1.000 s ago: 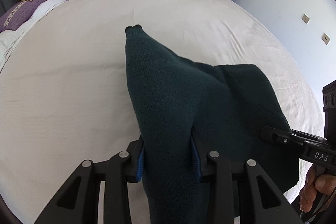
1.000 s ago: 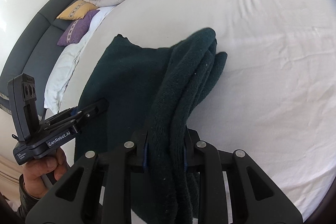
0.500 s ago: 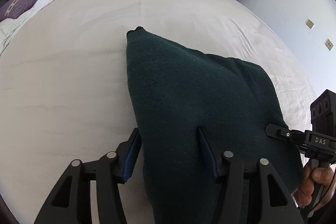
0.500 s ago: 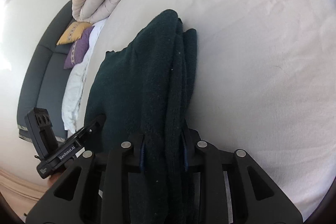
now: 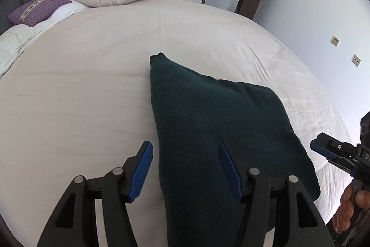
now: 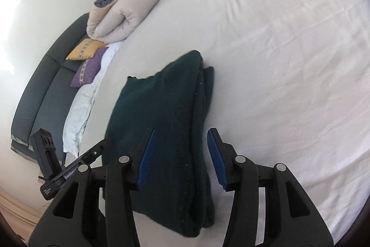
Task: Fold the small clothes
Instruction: 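Open both grippers and lift them off the folded sweater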
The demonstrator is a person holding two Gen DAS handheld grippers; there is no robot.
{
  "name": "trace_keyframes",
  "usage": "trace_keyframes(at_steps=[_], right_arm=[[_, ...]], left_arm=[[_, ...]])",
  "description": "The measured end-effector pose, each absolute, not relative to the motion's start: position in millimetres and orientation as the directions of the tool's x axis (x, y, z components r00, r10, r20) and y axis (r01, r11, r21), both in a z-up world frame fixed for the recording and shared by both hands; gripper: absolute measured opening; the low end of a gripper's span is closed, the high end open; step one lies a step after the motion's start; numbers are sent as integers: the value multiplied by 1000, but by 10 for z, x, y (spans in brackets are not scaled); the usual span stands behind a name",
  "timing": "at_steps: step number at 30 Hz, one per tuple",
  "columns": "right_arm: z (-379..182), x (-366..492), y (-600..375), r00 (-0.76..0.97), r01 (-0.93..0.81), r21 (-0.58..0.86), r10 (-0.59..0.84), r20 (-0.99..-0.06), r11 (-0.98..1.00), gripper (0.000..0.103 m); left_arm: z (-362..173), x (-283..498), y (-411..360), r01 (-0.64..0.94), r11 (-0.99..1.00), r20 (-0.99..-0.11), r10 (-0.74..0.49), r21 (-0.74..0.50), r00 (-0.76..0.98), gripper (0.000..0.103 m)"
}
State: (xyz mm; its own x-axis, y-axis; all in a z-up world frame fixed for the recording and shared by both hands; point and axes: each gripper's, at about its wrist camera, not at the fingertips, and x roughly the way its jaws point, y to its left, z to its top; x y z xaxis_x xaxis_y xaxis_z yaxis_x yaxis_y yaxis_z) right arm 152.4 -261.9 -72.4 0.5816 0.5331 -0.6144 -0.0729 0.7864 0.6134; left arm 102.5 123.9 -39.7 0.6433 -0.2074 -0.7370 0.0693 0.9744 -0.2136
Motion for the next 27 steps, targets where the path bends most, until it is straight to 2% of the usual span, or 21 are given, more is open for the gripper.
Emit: trace_keyframes(at_steps=[4,7,10,14,15,17,18,19,20,21,23,25,27], right_arm=[[-513,1357,-2335,601,-198,538,535,-594,819,45],[-597,1339,-2226,567,-230,572,586,-579,788,45],[-902,1328,-2258,523,-162,582,569,-634,797,43],[-1133,1245,-2545,538,-100,655,594,-598,749,34],[-1127,1226,-2585,545,-90,651,585,-601,753,34],[-1054,1153,-2675,576,-62,603,522,-629,795,41],[-1018,1122,-2723,589,-53,586,499,-635,808,41],[-954,1065,-2772,605,-60,582,494,-625,811,41],[-862,993,-2808,631,-68,563,473,-615,823,41],[-753,917,-2821,657,-73,530,441,-612,845,42],[-488,746,-2799,721,-94,435,363,-591,895,46],[-188,564,-2730,801,-101,305,260,-539,947,56],[79,352,-2668,883,-84,213,172,-437,973,80]], left_arm=[[-365,921,1170,60,978,-711,-188,-201,677,62],[-423,896,1111,65,981,-737,-180,-182,651,67],[-565,886,1103,59,983,-780,-173,-173,601,67],[-536,746,1173,34,980,-769,-177,-198,614,67],[-484,693,1187,32,981,-757,-169,-193,631,67],[-343,555,1229,21,981,-718,-156,-192,678,67],[-251,473,1245,18,981,-690,-148,-192,709,68],[-140,378,1260,13,983,-656,-131,-181,743,77],[-12,278,1258,0,989,-616,-93,-149,783,92],[119,162,1234,-19,995,-569,-42,-100,821,99],[397,-84,1137,-65,998,-446,70,25,892,103],[625,-280,1028,-119,984,-343,157,129,926,103],[818,-391,960,-156,970,-287,205,185,936,103]])
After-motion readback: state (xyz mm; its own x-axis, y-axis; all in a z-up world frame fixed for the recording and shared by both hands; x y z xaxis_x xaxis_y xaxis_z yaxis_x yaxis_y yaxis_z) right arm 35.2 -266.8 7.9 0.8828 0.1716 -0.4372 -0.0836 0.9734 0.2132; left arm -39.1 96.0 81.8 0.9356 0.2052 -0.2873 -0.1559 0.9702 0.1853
